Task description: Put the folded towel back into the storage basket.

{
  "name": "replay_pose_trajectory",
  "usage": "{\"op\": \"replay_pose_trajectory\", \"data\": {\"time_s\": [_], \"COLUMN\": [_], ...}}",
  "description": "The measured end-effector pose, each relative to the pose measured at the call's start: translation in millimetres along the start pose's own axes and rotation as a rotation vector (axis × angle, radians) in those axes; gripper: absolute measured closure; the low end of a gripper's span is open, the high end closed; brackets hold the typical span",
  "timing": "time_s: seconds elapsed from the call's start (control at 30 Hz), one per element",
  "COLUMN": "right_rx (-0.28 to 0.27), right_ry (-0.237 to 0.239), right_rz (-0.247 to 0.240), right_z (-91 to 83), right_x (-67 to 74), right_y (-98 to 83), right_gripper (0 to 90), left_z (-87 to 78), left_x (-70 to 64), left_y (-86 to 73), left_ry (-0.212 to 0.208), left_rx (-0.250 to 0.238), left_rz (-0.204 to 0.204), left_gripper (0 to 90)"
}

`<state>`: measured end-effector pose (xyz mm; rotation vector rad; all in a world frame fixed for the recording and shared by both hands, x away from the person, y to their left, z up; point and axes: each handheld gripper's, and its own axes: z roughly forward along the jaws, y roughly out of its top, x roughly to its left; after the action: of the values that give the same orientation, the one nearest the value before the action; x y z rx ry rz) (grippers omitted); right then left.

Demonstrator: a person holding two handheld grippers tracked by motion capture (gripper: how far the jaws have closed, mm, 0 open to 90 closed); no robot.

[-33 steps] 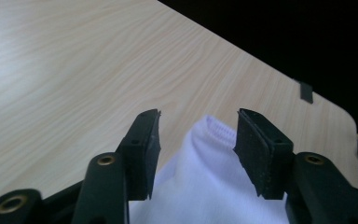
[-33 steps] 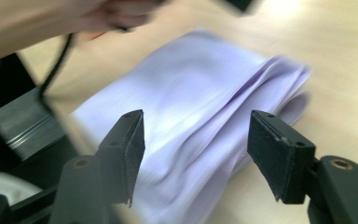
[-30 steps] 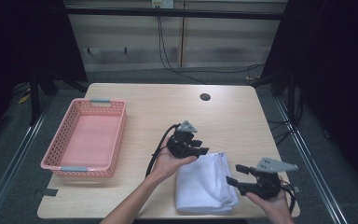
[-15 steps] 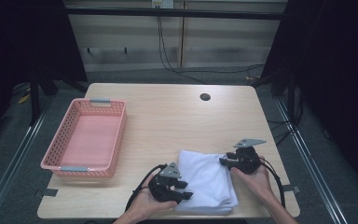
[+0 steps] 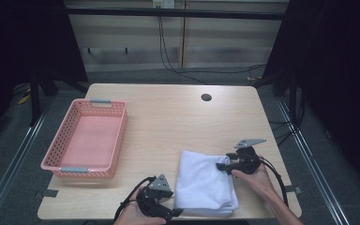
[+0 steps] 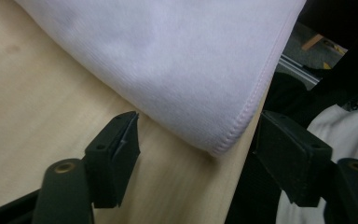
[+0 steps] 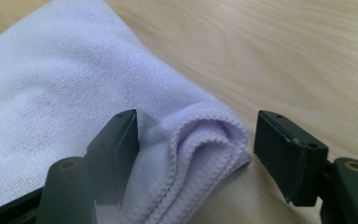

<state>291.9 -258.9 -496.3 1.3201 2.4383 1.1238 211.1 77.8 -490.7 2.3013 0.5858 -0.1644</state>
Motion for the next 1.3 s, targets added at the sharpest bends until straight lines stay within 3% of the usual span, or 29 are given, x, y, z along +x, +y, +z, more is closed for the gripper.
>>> {"op": "replay_pose_trajectory", "data": {"time_s": [0.03, 0.07, 0.17, 0.23, 0.3, 0.37, 0.5, 0.57, 0.7, 0.77, 0.93, 1.3], "right_rx": [0.001, 0.006, 0.021, 0.034, 0.045, 0.052, 0.062, 0.065, 0.058, 0.063, 0.065, -0.011], "right_ry": [-0.001, 0.008, 0.030, 0.030, 0.060, 0.064, 0.107, 0.115, 0.135, 0.148, 0.150, 0.190], "right_rz": [-0.009, -0.015, 0.000, -0.001, -0.008, -0.010, -0.005, -0.007, -0.009, -0.005, -0.003, 0.026], "right_z": [-0.1, -0.2, 2.6, 2.8, 1.9, 1.6, 1.9, 1.5, 1.2, 0.9, 0.9, -11.9], "right_x": [0.2, 0.3, -0.6, 0.8, 1.9, 3.5, 5.4, 6.1, 4.6, 3.7, 5.6, 1.5], "right_y": [0.2, 0.2, -0.6, 0.8, 0.8, 0.9, 0.8, 1.3, 2.2, 4.8, 10.8, 35.0], "right_gripper": [30.4, 31.4, 32.0, 33.7, 45.6, 50.5, 63.8, 67.3, 71.4, 72.3, 72.8, 73.2], "left_z": [0.8, 1.2, 3.8, 3.7, 4.5, 4.4, 4.0, 4.7, 3.7, 0.8, -7.0, -27.4], "left_x": [-3.6, -3.8, -2.1, -2.0, -1.7, -0.5, 3.4, 6.1, 9.4, 9.8, 11.0, 19.5], "left_y": [-0.2, 0.2, 2.2, 4.6, 6.0, 7.1, 7.3, 6.1, 5.0, 6.4, 7.5, 15.5], "left_ry": [0.030, 0.027, 0.019, 0.025, 0.029, 0.036, 0.003, -0.019, -0.046, -0.036, -0.041, -0.027], "left_rx": [0.008, 0.014, -0.006, 0.010, 0.013, 0.024, 0.036, 0.016, 0.010, 0.029, -0.002, -0.083], "left_rz": [0.011, 0.023, 0.009, 0.011, 0.022, 0.029, 0.026, -0.005, -0.034, -0.015, -0.028, -0.043], "left_gripper": [26.5, 26.7, 29.2, 37.6, 47.0, 54.3, 71.3, 74.6, 76.5, 76.7, 77.2, 77.2]}}
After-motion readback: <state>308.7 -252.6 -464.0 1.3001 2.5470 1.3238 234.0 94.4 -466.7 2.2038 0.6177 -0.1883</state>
